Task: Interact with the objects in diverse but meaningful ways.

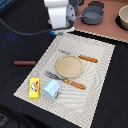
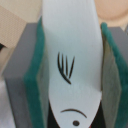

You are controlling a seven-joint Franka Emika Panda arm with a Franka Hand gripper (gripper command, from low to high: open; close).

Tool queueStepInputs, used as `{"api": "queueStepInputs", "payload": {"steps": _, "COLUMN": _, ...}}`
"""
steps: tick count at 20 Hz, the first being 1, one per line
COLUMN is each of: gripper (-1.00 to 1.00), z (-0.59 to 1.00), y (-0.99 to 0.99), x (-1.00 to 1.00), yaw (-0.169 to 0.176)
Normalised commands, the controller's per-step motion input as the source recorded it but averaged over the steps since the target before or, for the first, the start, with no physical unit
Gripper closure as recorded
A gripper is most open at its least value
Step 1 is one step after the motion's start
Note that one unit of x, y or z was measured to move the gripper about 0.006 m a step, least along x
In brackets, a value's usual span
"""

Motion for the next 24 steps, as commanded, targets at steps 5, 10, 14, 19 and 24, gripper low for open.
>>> {"api": "queueStepInputs", "payload": {"steps": 5, "gripper": 1.00, "z": 0.56, "y": 0.57, "x": 0.58, "yaw": 0.003}}
{"api": "queueStepInputs", "payload": {"steps": 10, "gripper": 1.00, "z": 0.45, "y": 0.59, "x": 0.52, "yaw": 0.013}}
{"api": "queueStepInputs", "payload": {"steps": 14, "gripper": 1.00, "z": 0.40, "y": 0.57, "x": 0.56, "yaw": 0.004}}
{"api": "queueStepInputs", "payload": {"steps": 19, "gripper": 1.00, "z": 0.35, "y": 0.56, "x": 0.64, "yaw": 0.000}}
{"api": "queueStepInputs", "payload": {"steps": 24, "gripper": 1.00, "z": 0.34, "y": 0.55, "x": 0.64, "yaw": 0.000}}
